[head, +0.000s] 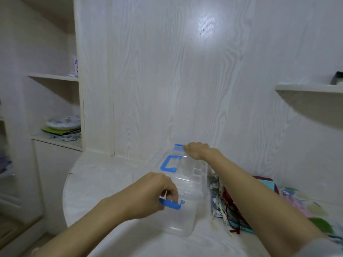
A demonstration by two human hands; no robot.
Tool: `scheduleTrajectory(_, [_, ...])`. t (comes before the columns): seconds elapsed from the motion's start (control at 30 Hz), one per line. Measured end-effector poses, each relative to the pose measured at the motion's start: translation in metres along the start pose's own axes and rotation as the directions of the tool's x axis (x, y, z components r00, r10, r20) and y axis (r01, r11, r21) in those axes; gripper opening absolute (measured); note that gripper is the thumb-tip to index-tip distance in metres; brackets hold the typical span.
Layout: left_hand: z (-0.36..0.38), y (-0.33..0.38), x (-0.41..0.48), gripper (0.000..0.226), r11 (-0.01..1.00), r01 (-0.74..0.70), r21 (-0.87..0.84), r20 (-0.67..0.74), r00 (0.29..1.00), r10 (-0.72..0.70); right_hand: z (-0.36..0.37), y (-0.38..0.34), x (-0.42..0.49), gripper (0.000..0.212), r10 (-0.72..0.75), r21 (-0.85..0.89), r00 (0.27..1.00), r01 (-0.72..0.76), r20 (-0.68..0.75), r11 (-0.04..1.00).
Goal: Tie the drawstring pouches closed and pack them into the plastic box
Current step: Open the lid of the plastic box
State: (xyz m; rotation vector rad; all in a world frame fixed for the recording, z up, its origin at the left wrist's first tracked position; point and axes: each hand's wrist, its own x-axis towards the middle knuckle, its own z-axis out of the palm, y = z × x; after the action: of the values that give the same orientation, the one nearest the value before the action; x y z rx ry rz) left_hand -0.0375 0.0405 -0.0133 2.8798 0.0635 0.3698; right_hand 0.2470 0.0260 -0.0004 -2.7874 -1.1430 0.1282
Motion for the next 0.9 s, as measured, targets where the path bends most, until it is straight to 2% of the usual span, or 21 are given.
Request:
scheduleTrajectory(0.1, [0.002, -0.007, -0.002, 0.030, 0.998, -0.004, 0.061, 0.033, 0.999, 0.002, -0.001, -0.002, 0.005, 0.072, 0.022, -0.034, 1.000, -0.021, 0.013, 0.999])
scheduleTrajectory(0.33, [0.002, -0.008, -0.002, 0.023, 0.999, -0.020, 0.035, 0.057, 0.998, 0.018, -0.009, -0.012, 0.013, 0.079, 0.142, 0.011, 0.990, -0.142, -0.002, 0.990])
scheduleTrajectory(0.43, [0.003, -0.007, -0.001, 0.023, 0.999, -0.029, 0.022, 0.053, 0.998, 0.028, -0.009, -0.009, 0.036, 0.056, 0.108, 0.009, 0.994, -0.108, 0.029, 0.994])
scheduleTrajectory(0.53, [0.003, -0.005, -0.002, 0.018, 1.000, -0.018, -0.024, 0.029, 0.999, 0.018, -0.006, 0.000, 0.058, 0.019, 0.079, 0.046, 0.997, -0.078, -0.025, 0.996])
scheduleTrajectory(0.57, [0.002, -0.006, -0.002, 0.020, 0.999, -0.008, -0.050, 0.023, 1.000, 0.009, -0.006, 0.002, 0.060, 0.013, 0.075, 0.084, 0.996, -0.071, -0.047, 0.994])
scheduleTrajectory(0.67, [-0.001, -0.008, 0.001, 0.019, 0.989, 0.032, -0.145, 0.019, 0.999, -0.029, -0.010, 0.005, 0.060, 0.019, 0.120, 0.212, 0.991, -0.105, -0.059, 0.972])
scheduleTrajectory(0.8, [0.000, -0.008, 0.007, 0.013, 0.981, 0.078, -0.175, 0.026, 0.997, -0.075, -0.012, 0.008, 0.063, 0.025, 0.255, 0.390, 0.966, -0.219, -0.041, 0.894])
scheduleTrajectory(0.9, [0.001, -0.009, 0.007, 0.016, 0.977, 0.098, -0.189, 0.018, 0.995, -0.097, -0.002, 0.009, 0.059, 0.020, 0.333, 0.426, 0.930, -0.241, -0.156, 0.872])
